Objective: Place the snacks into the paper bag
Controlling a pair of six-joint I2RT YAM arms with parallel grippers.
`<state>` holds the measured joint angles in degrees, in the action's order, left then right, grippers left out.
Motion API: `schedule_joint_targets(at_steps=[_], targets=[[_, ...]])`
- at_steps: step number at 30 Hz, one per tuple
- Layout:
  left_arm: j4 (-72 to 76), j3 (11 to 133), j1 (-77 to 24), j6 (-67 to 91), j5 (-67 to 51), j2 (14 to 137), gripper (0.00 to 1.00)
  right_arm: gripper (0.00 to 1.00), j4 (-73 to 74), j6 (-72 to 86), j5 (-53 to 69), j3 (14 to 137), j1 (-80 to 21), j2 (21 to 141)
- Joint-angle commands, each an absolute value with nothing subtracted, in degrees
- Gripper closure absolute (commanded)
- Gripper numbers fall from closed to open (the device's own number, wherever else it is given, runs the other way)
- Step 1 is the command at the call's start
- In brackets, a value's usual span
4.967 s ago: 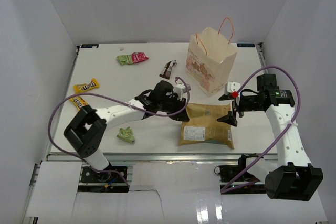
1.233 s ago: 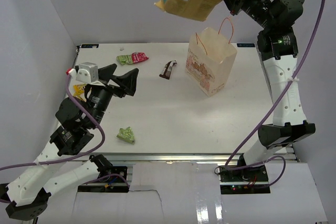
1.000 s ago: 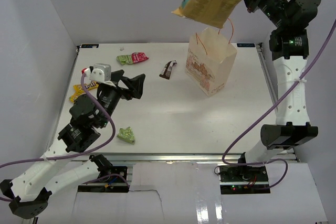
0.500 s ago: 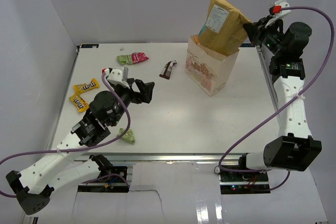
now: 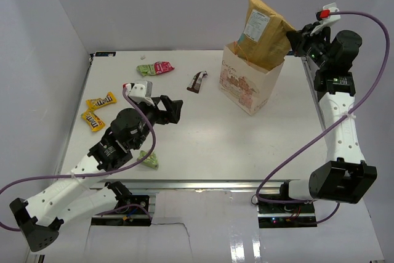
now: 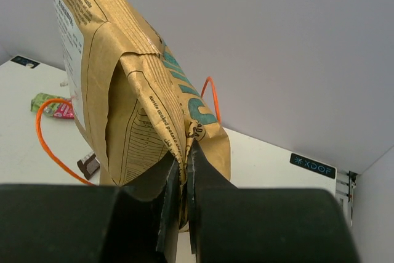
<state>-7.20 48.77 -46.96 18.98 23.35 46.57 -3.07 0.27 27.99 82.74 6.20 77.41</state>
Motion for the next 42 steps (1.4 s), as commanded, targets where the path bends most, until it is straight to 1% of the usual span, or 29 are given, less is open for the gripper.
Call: schedule_joint_targets(at_steps=[1,4,5,6,8,9,11,12,13,14,15,16,17,18,19,20,21,22,23,24,26,27,31,34,38,42], targets=[[-7.6,47.0,-46.8,25.1,24.6,47.8,0.02,0.92,-6.9,0.3,25.0,80.6,5.5,74.5],[-7.2,47.4,-46.2,28.1,22.6,52.0,0.02,0.92,-6.4,-2.2,26.0,78.2,4.7,73.9],[-7.3,47.9,-45.8,30.0,21.7,53.6,0.02,0.89,-6.2,-2.7,26.4,77.9,4.0,73.9],[-7.6,48.5,-44.1,31.0,20.4,57.1,0.02,0.80,-6.0,-3.0,26.9,77.4,3.8,73.8],[-9.0,51.8,-41.2,34.0,13.7,61.2,0.02,0.69,-5.2,-3.9,27.9,76.8,3.3,73.7],[-9.3,53.0,-37.3,34.6,10.4,65.4,0.02,0.56,-4.8,-4.0,28.9,76.9,3.3,73.7],[-9.2,56.1,-32.7,35.2,2.7,69.7,0.02,0.47,-3.4,-4.7,29.8,77.6,3.3,73.3],[-9.0,57.2,-31.8,34.9,1.3,74.0,0.02,0.39,-3.0,-4.9,30.6,77.9,3.3,73.0],[-8.4,58.3,-30.9,34.3,0.1,76.2,0.02,0.36,-2.0,-5.3,31.2,78.7,3.3,72.9],[-7.6,61.3,-30.1,33.6,-4.2,78.6,0.02,0.33,-1.3,-6.1,31.7,79.0,3.3,72.3],[-7.6,63.3,-29.0,32.7,-5.3,81.3,0.02,0.27,-0.5,-6.9,33.5,79.4,3.3,71.9],[-7.7,65.7,-28.7,29.9,-6.2,87.2,0.03,0.24,-0.1,-8.0,35.1,79.7,3.5,71.5],[-9.0,68.4,-28.4,28.1,-7.2,90.4,0.03,0.21,3.1,-9.0,36.4,80.0,3.9,70.9],[-10.2,74.7,-28.2,26.2,-8.3,93.7,0.04,0.16,4.4,-10.9,38.4,80.0,4.0,69.8],[-11.2,78.0,-28.1,21.8,-8.3,100.2,0.04,0.14,7.7,-11.9,39.3,80.0,4.3,69.3],[-12.3,81.3,-28.0,19.2,-8.1,103.4,0.04,0.13,9.8,-13.2,40.2,80.1,4.5,68.8],[-14.7,87.6,-28.0,16.8,-6.5,106.4,0.05,0.11,12.3,-16.1,41.6,80.2,4.7,68.2],[-15.9,90.3,-27.9,12.3,-5.2,109.3,0.05,0.10,15.0,-17.6,42.2,80.1,4.8,67.9],[-16.9,92.6,-27.9,10.2,-3.5,114.1,0.06,0.09,20.0,-19.1,42.6,79.8,5.4,67.2],[-16.9,96.1,-27.9,8.5,-2.2,116.1,0.06,0.09,22.0,-21.9,42.9,78.3,5.8,66.5],[-16.4,98.9,-27.9,3.8,2.3,119.6,0.07,0.09,25.4,-24.9,43.2,75.7,7.1,65.0],[-15.8,100.2,-27.9,2.8,3.3,122.6,0.09,0.09,27.5,-26.2,43.2,72.6,7.6,63.4],[-13.4,106.9,-27.9,1.1,8.9,128.6,0.10,0.09,30.7,-28.9,43.8,67.2,9.6,59.9],[-12.5,109.9,-27.9,0.4,9.2,132.5,0.13,0.09,33.9,-30.1,44.5,66.3,9.7,60.0],[-10.9,109.3,-27.9,0.5,7.1,135.0,0.17,0.09,34.8,-30.5,46.3,65.4,9.7,60.4],[-10.8,108.3,-27.9,1.6,6.2,136.5,0.26,0.09,34.8,-30.4,49.3,65.7,9.7,60.9]])
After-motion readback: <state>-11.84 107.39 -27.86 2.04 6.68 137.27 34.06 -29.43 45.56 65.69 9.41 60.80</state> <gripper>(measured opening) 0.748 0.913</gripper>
